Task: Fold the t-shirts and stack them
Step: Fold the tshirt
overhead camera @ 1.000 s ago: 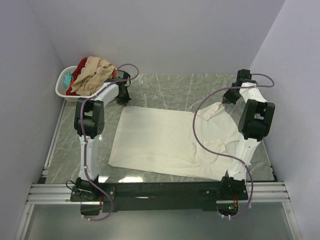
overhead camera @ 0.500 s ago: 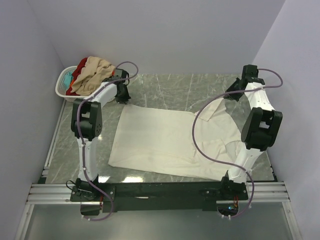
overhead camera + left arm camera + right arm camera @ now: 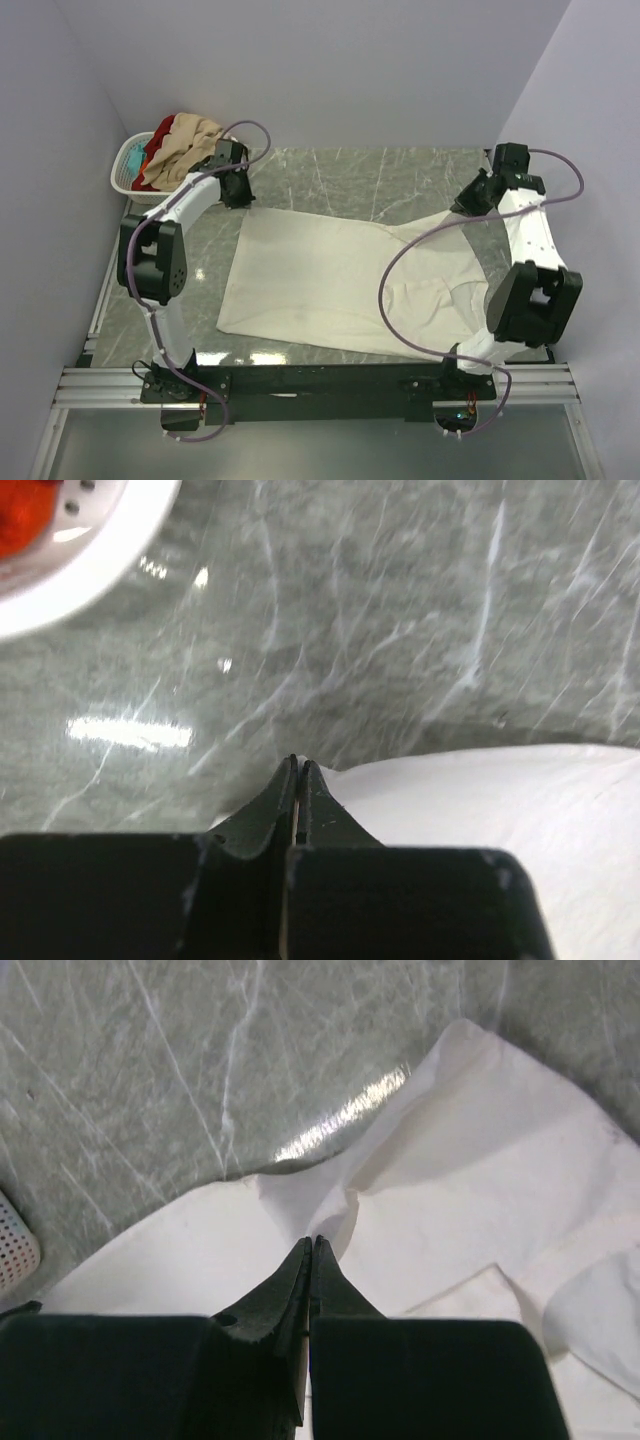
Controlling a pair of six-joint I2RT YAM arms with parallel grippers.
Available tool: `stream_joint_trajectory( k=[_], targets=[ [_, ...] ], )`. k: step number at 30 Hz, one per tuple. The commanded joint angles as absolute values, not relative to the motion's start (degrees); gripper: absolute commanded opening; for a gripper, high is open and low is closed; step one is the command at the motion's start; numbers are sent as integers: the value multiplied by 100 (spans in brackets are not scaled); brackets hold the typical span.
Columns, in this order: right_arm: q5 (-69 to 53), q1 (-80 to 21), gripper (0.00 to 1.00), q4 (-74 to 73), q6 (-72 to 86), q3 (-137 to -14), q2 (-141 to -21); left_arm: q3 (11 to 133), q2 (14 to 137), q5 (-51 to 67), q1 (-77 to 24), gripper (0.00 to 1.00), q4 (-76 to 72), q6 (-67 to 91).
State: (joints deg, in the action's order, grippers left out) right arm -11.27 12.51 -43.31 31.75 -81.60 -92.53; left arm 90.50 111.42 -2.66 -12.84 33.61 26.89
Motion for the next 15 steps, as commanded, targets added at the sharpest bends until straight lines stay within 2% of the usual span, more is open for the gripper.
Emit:
stream_joint_trajectory(
  k=[1, 15],
  targets=[
    [-1116, 1230, 0, -4675, 3050, -7815, -8492, 8641, 10635, -193, -1292, 0, 3173, 2523],
    [-1081, 1222, 0, -5827, 3094, -6312, -5855, 7120, 9291, -404, -1292, 0, 3137, 2373]
  ],
)
